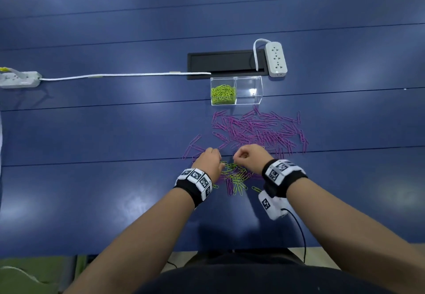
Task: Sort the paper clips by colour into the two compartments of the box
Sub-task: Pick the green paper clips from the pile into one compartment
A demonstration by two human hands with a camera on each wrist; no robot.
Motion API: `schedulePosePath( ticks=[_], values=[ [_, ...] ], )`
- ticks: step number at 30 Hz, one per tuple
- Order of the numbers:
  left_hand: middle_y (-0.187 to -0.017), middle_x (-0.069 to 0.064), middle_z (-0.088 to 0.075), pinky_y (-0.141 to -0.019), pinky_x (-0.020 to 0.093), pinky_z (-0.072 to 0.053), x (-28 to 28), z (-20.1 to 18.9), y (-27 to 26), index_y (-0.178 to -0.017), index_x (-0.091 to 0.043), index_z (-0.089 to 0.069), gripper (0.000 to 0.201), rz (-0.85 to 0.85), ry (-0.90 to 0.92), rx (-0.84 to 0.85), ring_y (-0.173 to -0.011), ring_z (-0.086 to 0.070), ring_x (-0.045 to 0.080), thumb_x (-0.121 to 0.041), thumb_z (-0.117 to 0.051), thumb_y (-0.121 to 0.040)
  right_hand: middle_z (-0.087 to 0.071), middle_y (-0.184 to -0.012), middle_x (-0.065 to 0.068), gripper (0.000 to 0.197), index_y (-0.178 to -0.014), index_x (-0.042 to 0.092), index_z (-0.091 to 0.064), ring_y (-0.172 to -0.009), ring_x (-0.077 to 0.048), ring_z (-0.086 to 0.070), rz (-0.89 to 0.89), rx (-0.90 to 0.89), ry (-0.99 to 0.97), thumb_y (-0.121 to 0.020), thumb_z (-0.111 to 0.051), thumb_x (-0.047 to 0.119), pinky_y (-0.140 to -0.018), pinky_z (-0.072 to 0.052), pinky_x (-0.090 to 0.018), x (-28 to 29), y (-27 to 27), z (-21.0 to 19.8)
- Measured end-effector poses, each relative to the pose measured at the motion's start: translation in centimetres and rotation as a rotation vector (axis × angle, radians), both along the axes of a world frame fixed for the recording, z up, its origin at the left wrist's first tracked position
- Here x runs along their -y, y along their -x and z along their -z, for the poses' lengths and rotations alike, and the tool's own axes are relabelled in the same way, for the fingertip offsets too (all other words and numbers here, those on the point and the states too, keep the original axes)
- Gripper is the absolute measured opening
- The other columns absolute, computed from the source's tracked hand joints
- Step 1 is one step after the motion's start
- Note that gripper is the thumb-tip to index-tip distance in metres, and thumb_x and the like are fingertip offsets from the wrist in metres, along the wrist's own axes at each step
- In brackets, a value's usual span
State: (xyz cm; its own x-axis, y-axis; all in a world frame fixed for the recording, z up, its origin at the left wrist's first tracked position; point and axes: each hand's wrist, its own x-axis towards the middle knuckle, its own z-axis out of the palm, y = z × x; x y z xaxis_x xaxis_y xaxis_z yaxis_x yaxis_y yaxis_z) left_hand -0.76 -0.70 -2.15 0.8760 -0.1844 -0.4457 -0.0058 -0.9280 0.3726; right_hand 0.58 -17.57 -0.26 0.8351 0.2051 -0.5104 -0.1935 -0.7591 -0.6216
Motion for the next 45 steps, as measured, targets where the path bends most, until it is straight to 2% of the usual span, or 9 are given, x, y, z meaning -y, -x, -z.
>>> schedulePosePath(
  ticks=[5, 11, 20, 23, 29, 32, 35, 40, 45],
  values=[
    [-0.119, 0.012, -0.05, -0.093, 0.044, -0.045, 0.3, -0.2, -0.3, -0.114, -0.007, -0.051, 0.025, 0.097, -0.08, -0.032, -0.11, -0.053, 0.032, -0.022, -0.048, -0.095, -0.053, -0.109, -0.012, 0.024, -0.108, 0.007, -0.065, -0.104, -0.028, -0.05, -0.327, 0.203, 0.215, -0.089, -0.055, 0.017, -0.094, -0.039, -0.033, -1.7, 0.9, 0.9],
    [-0.119, 0.017, -0.05, -0.087, 0.044, -0.043, 0.9, -0.5, -0.6, -0.114, -0.002, -0.049, 0.028, 0.143, -0.148, -0.054, -0.107, -0.053, 0.036, -0.018, -0.045, -0.091, -0.056, -0.084, -0.022, 0.008, -0.076, -0.004, -0.062, -0.082, -0.038, -0.056, -0.402, 0.329, 0.263, -0.078, -0.058, 0.001, -0.074, -0.05, -0.045, -2.0, 1.7, 2.4],
    [-0.07, -0.003, -0.052, -0.051, 0.026, -0.037, -0.7, -1.2, 0.4, -0.077, -0.017, -0.045, 0.012, -0.373, 0.316, -0.065, -0.056, -0.043, 0.014, -0.016, -0.049, -0.088, -0.056, -0.088, -0.016, 0.014, -0.088, 0.0, -0.057, -0.083, -0.032, -0.053, -0.505, 0.354, 0.377, -0.075, -0.062, 0.002, -0.075, -0.05, -0.041, -2.0, 2.0, 4.2],
    [-0.068, -0.002, -0.05, -0.044, 0.02, -0.036, -0.8, -1.2, 0.5, -0.087, -0.014, -0.051, 0.006, -0.519, 0.506, -0.175, -0.052, -0.04, 0.013, -0.012, -0.046, -0.089, -0.052, -0.098, -0.017, 0.016, -0.099, -0.003, -0.055, -0.097, -0.03, -0.05, -0.328, 0.286, 0.176, -0.091, -0.043, 0.004, -0.086, -0.039, -0.036, -1.7, 1.7, 2.2],
    [-0.057, 0.004, -0.04, -0.041, 0.018, -0.029, -0.6, -1.2, 0.0, -0.081, -0.011, -0.057, 0.033, -0.724, 0.737, -0.332, -0.041, -0.036, 0.013, 0.006, -0.029, -0.082, -0.068, -0.08, -0.001, 0.006, -0.09, 0.016, -0.061, -0.066, -0.011, -0.058, 0.265, -0.011, -0.253, -0.088, -0.055, 0.013, -0.065, -0.047, -0.026, 2.0, 1.2, 0.3],
    [-0.06, 0.01, -0.045, -0.043, 0.021, -0.031, 0.2, -1.4, -0.3, -0.07, -0.008, -0.049, 0.03, -0.771, 0.758, -0.347, -0.047, -0.042, 0.02, 0.008, -0.025, -0.078, -0.06, -0.07, -0.002, 0.028, -0.106, 0.008, -0.063, -0.05, -0.007, -0.044, 0.513, -0.149, -0.524, -0.087, -0.046, -0.001, -0.049, -0.035, -0.02, 4.0, 0.9, -0.5],
    [-0.063, 0.009, -0.045, -0.04, 0.017, -0.028, 1.3, -1.0, -0.7, -0.067, -0.008, -0.045, 0.026, -0.806, 0.777, -0.386, -0.045, -0.044, 0.019, 0.003, -0.029, -0.083, -0.046, -0.065, -0.004, 0.04, -0.107, 0.0, -0.061, -0.054, -0.013, -0.033, 0.667, -0.261, -0.728, -0.086, -0.029, -0.006, -0.05, -0.027, -0.027, 5.8, 0.9, -0.6],
    [-0.065, -0.003, -0.051, -0.053, 0.023, -0.036, 2.4, -0.7, -0.3, -0.079, -0.014, -0.055, 0.008, -0.323, 0.392, -0.152, -0.057, -0.044, 0.015, -0.014, -0.051, -0.086, -0.042, -0.064, -0.007, 0.031, -0.084, 0.005, -0.055, -0.054, -0.017, -0.034, 0.83, -0.356, -0.829, -0.089, -0.025, 0.002, -0.051, -0.027, -0.029, 8.4, 0.9, -0.9],
    [-0.099, -0.002, -0.058, -0.082, 0.028, -0.045, 1.9, -0.5, 0.1, -0.102, -0.018, -0.06, 0.014, 0.132, 0.158, -0.063, -0.089, -0.056, 0.016, -0.02, -0.06, -0.088, -0.052, -0.062, 0.001, 0.012, -0.076, 0.014, -0.06, -0.053, -0.014, -0.044, 0.512, -0.046, -0.282, -0.087, -0.06, 0.017, -0.05, -0.034, -0.023, 9.6, 0.4, 0.3]
  ],
)
